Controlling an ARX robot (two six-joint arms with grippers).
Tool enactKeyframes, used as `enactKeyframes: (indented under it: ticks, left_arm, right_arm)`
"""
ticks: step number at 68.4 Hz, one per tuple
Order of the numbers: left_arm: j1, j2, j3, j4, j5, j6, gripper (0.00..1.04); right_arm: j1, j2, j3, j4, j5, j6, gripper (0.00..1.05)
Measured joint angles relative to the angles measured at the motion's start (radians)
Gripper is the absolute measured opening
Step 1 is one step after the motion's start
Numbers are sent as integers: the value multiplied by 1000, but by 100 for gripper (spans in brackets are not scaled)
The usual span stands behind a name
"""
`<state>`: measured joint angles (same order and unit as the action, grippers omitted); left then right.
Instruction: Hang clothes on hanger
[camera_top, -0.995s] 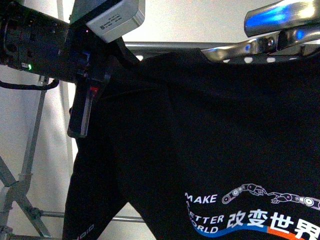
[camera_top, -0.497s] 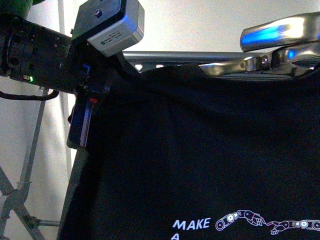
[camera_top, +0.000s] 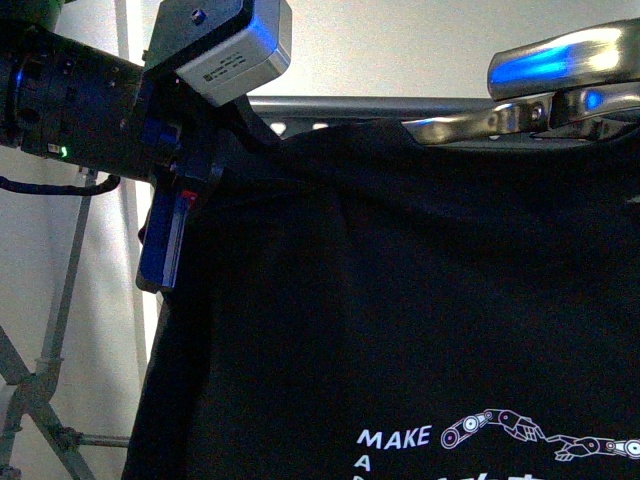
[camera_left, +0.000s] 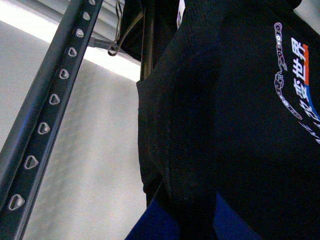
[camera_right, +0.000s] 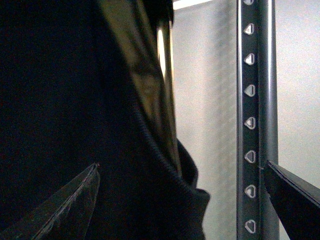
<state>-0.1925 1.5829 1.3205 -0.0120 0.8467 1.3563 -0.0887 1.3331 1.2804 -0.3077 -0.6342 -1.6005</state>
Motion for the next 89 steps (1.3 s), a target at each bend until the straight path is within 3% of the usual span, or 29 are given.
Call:
enactKeyframes:
  ticks: [12, 40, 46, 50, 61, 73, 75, 77, 82, 89]
  left_arm:
    - [0, 0, 0, 0, 0, 0, 4]
    - [0, 0, 0, 0, -5, 0, 5]
    - [0, 0, 2, 0, 6, 0, 22]
    - [0, -1, 8, 2, 9, 0, 34]
    - [0, -1, 10, 3, 11, 0, 74]
    - [0, -1, 10, 3, 12, 0, 100]
    - [0, -1, 10, 3, 12, 0, 100]
    - [-2, -1, 2, 33, -16, -29, 99]
    - [3, -5, -56, 263, -191, -255, 98]
    - [35, 3, -59, 505, -403, -693, 98]
  right_arm:
    - [0, 84, 53, 53, 47, 72, 94]
    - [-51, 164, 74, 58, 54, 177, 33]
    - [-60, 163, 69, 58, 43, 178, 16]
    - [-67, 163, 56, 57, 43, 168, 11]
    - [-80, 148, -5, 54, 25, 238, 10]
    - [-87, 132, -106, 15, -13, 344, 10]
    - [-89, 132, -120, 5, -21, 358, 10]
    - [-93, 132, -134, -6, -27, 368, 10]
    - [-106, 132, -172, -33, -43, 404, 10]
    - [-129, 132, -210, -68, -78, 446, 10]
